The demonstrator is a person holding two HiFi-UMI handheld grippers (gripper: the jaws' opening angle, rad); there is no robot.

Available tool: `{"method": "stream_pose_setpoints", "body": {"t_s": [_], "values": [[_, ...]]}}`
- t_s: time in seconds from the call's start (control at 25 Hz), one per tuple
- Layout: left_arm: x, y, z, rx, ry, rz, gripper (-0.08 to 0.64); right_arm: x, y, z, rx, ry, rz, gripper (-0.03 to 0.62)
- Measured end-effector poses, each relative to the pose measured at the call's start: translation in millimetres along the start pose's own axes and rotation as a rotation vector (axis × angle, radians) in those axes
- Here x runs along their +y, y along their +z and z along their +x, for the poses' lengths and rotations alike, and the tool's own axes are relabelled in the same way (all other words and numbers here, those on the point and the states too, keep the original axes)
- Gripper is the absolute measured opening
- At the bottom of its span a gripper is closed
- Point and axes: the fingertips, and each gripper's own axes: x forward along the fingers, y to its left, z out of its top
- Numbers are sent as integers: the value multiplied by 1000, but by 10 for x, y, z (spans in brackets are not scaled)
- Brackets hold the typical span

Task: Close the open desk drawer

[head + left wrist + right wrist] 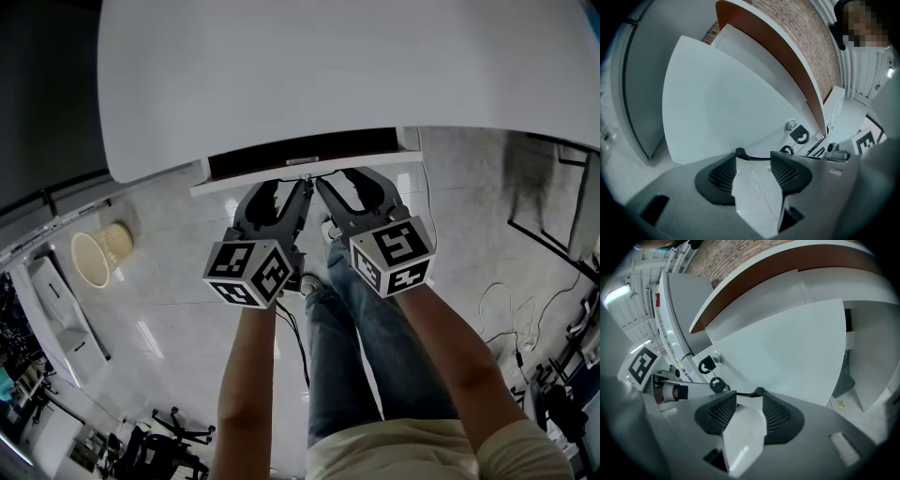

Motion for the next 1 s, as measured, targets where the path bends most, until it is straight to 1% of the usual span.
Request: {"method": "stream_pose_setpoints", "body": {"t_s": [1.0], "values": [[190, 450, 343, -20, -18, 23, 224, -197, 409, 386, -45, -11, -29, 181]]}}
